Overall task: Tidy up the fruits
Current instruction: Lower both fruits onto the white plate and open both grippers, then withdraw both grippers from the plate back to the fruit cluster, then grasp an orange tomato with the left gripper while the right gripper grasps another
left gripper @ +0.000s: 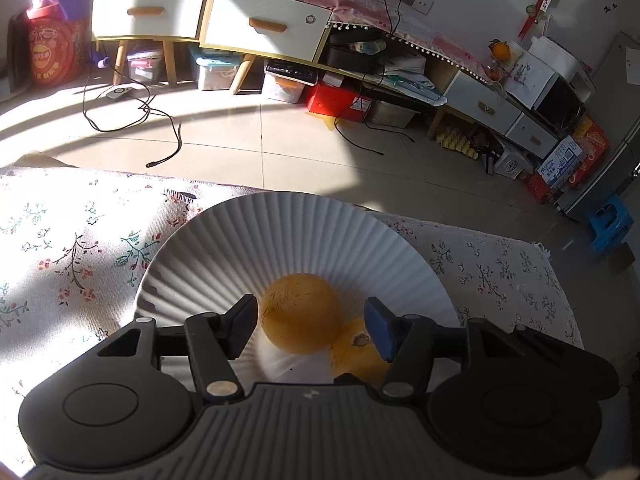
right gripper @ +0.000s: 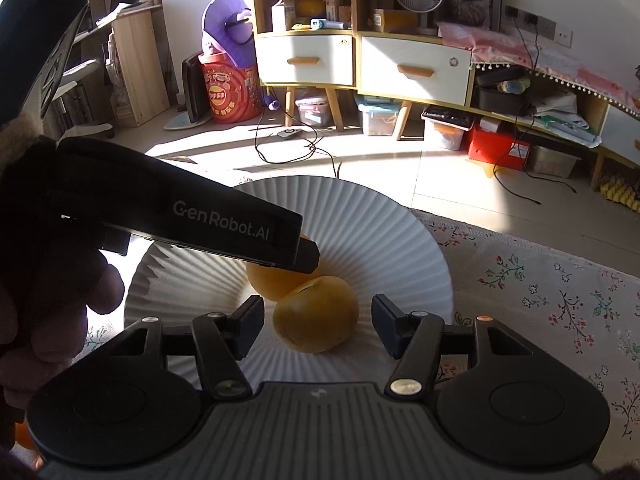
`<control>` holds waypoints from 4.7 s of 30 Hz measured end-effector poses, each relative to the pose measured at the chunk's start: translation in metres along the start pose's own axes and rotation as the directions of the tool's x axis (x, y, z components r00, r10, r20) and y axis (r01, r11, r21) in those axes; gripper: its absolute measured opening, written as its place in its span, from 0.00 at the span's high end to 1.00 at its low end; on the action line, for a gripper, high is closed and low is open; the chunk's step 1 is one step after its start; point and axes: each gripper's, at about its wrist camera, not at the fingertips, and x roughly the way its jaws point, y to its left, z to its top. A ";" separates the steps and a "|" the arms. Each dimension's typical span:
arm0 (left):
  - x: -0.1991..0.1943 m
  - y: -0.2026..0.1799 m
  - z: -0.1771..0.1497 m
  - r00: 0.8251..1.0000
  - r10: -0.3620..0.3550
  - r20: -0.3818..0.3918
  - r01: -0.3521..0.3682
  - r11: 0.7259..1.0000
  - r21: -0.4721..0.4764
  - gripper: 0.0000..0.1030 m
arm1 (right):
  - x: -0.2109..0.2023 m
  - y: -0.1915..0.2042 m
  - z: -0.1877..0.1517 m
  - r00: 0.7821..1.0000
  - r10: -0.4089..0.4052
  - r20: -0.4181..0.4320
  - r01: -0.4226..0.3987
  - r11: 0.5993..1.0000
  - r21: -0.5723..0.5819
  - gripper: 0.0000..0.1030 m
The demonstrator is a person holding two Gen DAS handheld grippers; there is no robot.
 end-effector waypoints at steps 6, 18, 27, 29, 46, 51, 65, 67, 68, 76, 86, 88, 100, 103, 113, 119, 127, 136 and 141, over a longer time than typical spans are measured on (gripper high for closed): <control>-0.013 0.000 -0.005 1.000 0.007 0.004 -0.007 1.000 0.011 0.38 | -0.014 0.001 -0.002 1.000 -0.014 -0.001 0.014 1.000 0.003 0.29; -0.065 0.011 -0.030 0.999 0.020 0.029 -0.022 0.997 0.070 0.20 | -0.057 -0.001 -0.012 1.000 -0.009 -0.006 0.009 1.000 0.021 0.14; -0.096 0.020 -0.056 0.999 0.037 0.039 -0.041 0.991 0.130 0.14 | -0.082 0.010 -0.025 1.000 -0.010 -0.016 0.010 1.000 0.019 0.10; -0.101 0.022 -0.061 0.999 0.038 0.037 -0.043 0.988 0.146 0.13 | -0.086 0.011 -0.027 1.000 -0.006 -0.012 0.007 1.000 0.027 0.09; -0.122 0.052 -0.118 0.995 0.082 0.064 -0.095 0.965 0.243 0.10 | -0.108 0.037 -0.064 0.995 0.083 0.052 -0.086 0.995 0.059 0.02; -0.126 0.063 -0.131 0.990 0.115 0.085 -0.134 0.955 0.264 0.10 | -0.107 0.049 -0.073 0.993 0.089 0.077 -0.092 0.995 0.025 0.02; -0.117 0.085 -0.155 0.986 0.165 0.023 -0.166 0.955 0.246 0.11 | -0.099 0.094 -0.097 0.984 0.142 0.103 -0.131 0.985 -0.110 0.03; -0.117 0.086 -0.153 0.988 0.153 0.012 -0.151 0.959 0.239 0.14 | -0.096 0.100 -0.099 0.983 0.157 0.094 -0.144 0.981 -0.129 0.06; -0.117 0.085 -0.153 0.989 0.147 0.009 -0.145 0.961 0.237 0.15 | -0.094 0.104 -0.100 0.982 0.167 0.084 -0.154 0.978 -0.142 0.10; -0.112 0.086 -0.156 0.994 0.105 -0.030 -0.097 0.971 0.218 0.34 | -0.087 0.119 -0.103 0.976 0.212 0.037 -0.203 0.963 -0.175 0.31; -0.107 0.081 -0.154 0.997 0.060 -0.053 -0.048 0.979 0.198 0.49 | -0.077 0.128 -0.104 0.983 0.184 0.014 -0.178 0.964 -0.199 0.46; -0.105 0.080 -0.153 0.997 0.056 -0.052 -0.045 0.980 0.194 0.52 | -0.075 0.128 -0.104 0.986 0.165 0.014 -0.159 0.966 -0.204 0.48; -0.101 0.076 -0.150 0.998 0.045 -0.048 -0.036 0.985 0.169 0.66 | -0.069 0.127 -0.104 0.989 0.150 0.003 -0.146 0.968 -0.203 0.60; -0.101 0.076 -0.150 0.998 0.044 -0.049 -0.035 0.986 0.163 0.68 | -0.067 0.128 -0.104 0.989 0.151 -0.004 -0.149 0.967 -0.207 0.62; -0.100 0.073 -0.150 0.998 0.041 -0.051 -0.032 0.985 0.168 0.73 | -0.062 0.130 -0.102 0.988 0.151 -0.012 -0.150 0.966 -0.211 0.69; -0.099 0.072 -0.150 0.998 0.042 -0.053 -0.033 0.986 0.162 0.79 | -0.061 0.131 -0.103 0.988 0.155 -0.016 -0.155 0.964 -0.215 0.72; -0.099 0.073 -0.149 0.998 0.042 -0.052 -0.033 0.987 0.159 0.79 | -0.061 0.132 -0.103 0.988 0.157 -0.016 -0.156 0.963 -0.219 0.73; -0.104 0.074 -0.146 0.998 0.045 -0.033 -0.040 0.989 0.145 0.80 | -0.067 0.133 -0.102 0.987 0.162 -0.007 -0.160 0.961 -0.224 0.74; -0.109 0.072 -0.139 0.999 0.040 -0.009 -0.038 0.989 0.143 0.80 | -0.071 0.130 -0.098 0.987 0.161 0.009 -0.155 0.964 -0.214 0.74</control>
